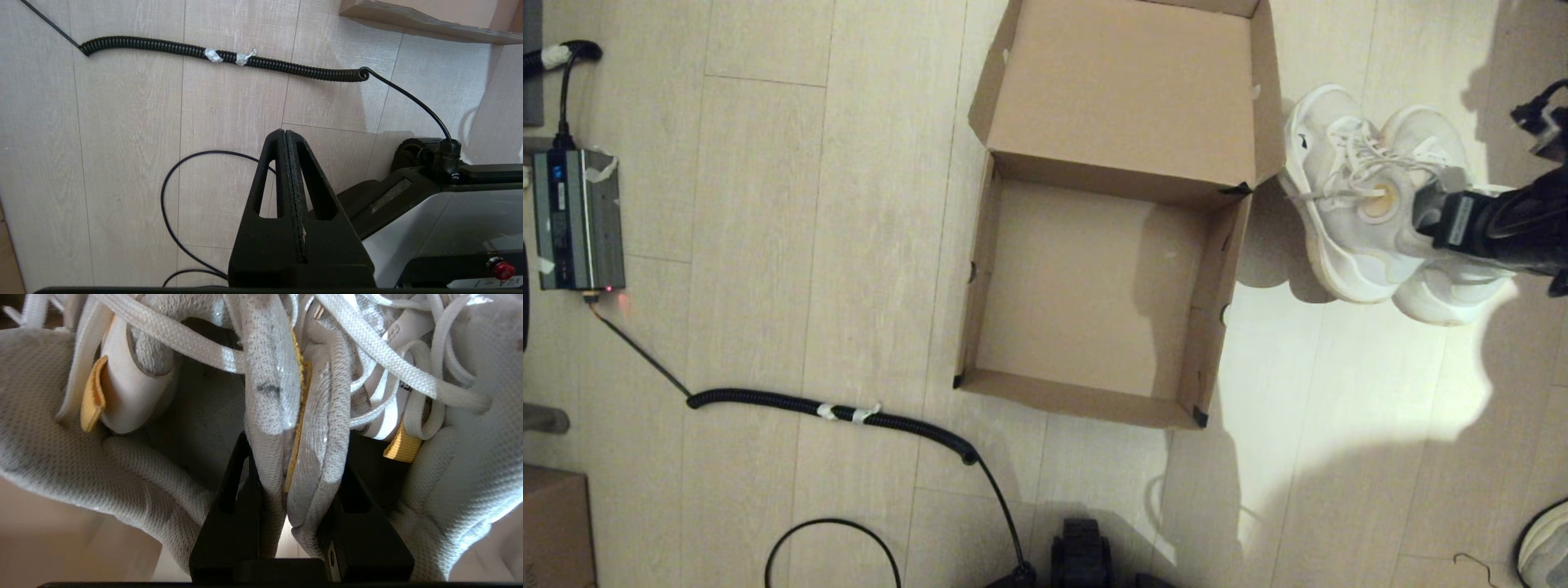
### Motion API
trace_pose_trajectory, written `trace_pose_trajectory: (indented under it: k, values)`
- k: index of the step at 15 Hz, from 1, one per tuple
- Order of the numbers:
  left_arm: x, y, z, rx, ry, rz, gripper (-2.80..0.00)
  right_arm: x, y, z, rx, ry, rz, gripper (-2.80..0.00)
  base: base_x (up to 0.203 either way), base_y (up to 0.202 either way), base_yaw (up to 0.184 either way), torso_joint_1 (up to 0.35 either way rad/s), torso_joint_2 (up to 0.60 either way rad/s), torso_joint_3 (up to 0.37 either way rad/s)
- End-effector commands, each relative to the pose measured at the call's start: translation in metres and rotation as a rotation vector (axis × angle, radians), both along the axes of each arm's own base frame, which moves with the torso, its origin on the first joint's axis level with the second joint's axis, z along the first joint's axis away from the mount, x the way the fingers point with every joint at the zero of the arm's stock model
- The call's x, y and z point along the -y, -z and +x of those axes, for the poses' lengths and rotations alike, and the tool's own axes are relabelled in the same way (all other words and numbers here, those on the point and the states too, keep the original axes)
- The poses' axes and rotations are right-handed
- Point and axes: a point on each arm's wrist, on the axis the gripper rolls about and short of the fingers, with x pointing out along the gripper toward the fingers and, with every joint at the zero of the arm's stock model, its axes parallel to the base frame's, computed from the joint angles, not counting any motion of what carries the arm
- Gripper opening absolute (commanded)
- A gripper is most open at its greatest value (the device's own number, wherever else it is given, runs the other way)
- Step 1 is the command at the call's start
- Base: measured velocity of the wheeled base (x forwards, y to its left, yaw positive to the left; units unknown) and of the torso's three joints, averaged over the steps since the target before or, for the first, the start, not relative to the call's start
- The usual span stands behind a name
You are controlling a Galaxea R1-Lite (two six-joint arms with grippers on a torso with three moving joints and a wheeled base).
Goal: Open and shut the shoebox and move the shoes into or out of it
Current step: Put the shoes into the shoe box
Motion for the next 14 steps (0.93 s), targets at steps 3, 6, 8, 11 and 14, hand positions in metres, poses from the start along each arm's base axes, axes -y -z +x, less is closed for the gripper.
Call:
trace_pose_trajectory:
  k: [3, 6, 8, 11, 14]
  values:
    - [0.000, 0.000, 0.000, 0.002, -0.001, 0.000, -2.80, -0.010, -0.040, -0.103, 0.010, -0.020, 0.007, -2.80, 0.000, 0.000, 0.000, 0.000, 0.00, 0.000]
    - [0.000, 0.000, 0.000, 0.002, -0.001, 0.000, -2.80, -0.019, -0.046, -0.157, 0.012, -0.162, 0.071, -2.80, 0.000, 0.000, 0.000, 0.000, 0.00, 0.000]
    - [0.000, 0.000, 0.000, 0.002, -0.001, 0.000, -2.80, -0.025, -0.038, -0.174, -0.013, -0.344, 0.166, -2.80, 0.000, 0.000, 0.000, 0.000, 0.00, 0.000]
    - [0.000, 0.000, 0.000, 0.002, -0.001, 0.000, -2.80, -0.030, -0.022, -0.175, -0.087, -0.503, 0.338, -2.80, 0.000, 0.000, 0.000, 0.000, 0.00, 0.000]
    - [0.000, 0.000, 0.000, 0.002, -0.001, 0.000, -2.80, -0.043, 0.000, -0.151, -0.221, -0.625, 0.398, -2.80, 0.000, 0.000, 0.000, 0.000, 0.00, 0.000]
